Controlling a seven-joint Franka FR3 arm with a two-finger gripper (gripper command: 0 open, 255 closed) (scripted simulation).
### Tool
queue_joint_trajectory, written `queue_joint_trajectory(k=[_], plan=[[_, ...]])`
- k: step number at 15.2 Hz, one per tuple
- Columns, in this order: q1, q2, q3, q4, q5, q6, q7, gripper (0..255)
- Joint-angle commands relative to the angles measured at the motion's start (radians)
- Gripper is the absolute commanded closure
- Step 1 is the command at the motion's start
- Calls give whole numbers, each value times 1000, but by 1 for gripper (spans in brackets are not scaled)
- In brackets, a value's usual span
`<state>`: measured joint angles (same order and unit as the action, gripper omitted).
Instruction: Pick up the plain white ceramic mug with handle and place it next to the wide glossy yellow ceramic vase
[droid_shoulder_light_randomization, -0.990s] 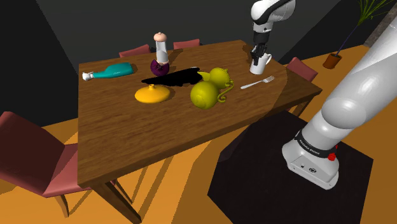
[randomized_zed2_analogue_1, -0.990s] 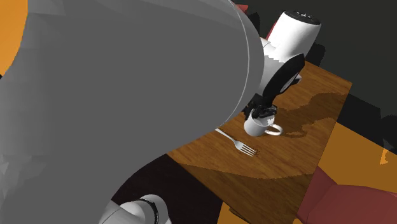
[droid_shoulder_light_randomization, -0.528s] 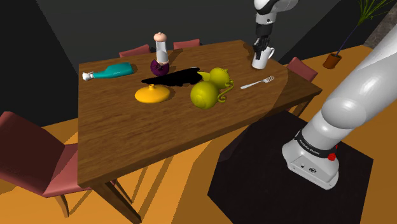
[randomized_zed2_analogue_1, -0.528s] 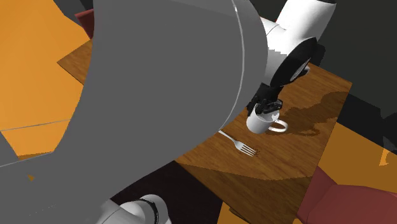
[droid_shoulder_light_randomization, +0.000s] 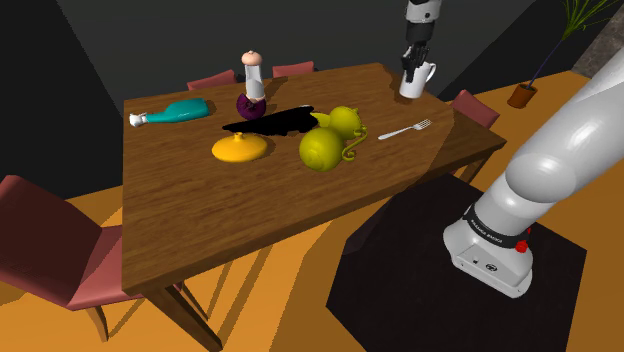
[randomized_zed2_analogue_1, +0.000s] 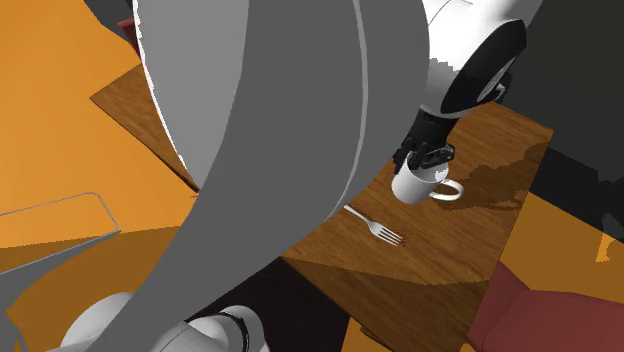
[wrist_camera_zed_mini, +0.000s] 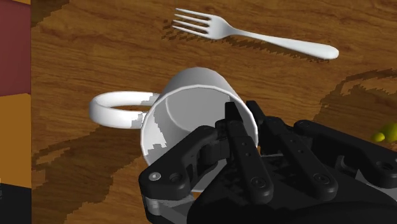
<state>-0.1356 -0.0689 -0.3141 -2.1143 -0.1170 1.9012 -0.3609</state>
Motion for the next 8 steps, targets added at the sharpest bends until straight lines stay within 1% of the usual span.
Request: queue_joint_trajectory(k=[1, 8], plan=[[0, -8, 1, 23, -1, -31, -2, 255], [2, -31, 5, 94, -4, -124, -4, 255]])
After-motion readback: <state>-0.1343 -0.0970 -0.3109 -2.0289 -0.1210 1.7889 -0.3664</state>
